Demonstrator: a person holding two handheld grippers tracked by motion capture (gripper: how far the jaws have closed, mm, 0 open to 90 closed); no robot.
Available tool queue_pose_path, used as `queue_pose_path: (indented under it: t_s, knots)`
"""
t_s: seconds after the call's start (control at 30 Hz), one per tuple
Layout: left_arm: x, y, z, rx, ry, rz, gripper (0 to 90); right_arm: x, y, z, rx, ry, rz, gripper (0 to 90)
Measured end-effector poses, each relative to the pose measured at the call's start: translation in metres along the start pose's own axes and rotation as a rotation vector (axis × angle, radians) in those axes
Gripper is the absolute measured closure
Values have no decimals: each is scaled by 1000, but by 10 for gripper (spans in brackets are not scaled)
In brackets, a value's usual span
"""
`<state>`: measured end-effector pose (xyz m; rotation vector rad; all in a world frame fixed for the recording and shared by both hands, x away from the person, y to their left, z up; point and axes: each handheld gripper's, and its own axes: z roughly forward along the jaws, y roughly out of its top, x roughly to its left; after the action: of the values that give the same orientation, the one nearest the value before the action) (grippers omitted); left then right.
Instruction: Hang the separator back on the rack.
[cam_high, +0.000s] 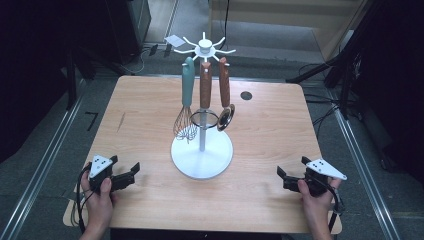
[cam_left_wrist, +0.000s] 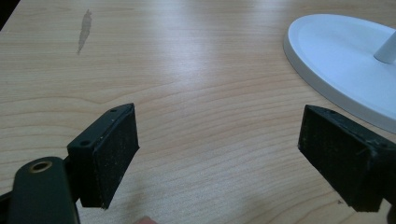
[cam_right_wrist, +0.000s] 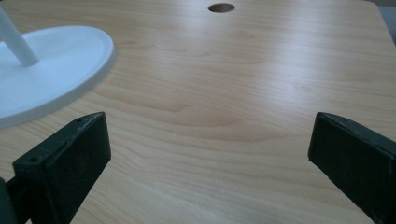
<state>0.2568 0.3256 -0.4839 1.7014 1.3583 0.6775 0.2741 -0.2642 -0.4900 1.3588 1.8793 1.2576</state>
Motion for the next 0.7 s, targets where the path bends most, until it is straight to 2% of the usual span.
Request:
queue_pose_path:
  t_s: [0.33, 0.4, 0.7]
  knots:
    - [1, 0, 0, 3, -8, -1, 119, -25, -20, -16, 40, -68, 38, 0]
    - [0, 0, 0, 5, -8, 1, 119, -26, -21, -19, 45, -86, 25, 0]
    - [1, 0, 0, 6, -10, -2, 118, -26, -27, -21, 74, -104, 4, 0]
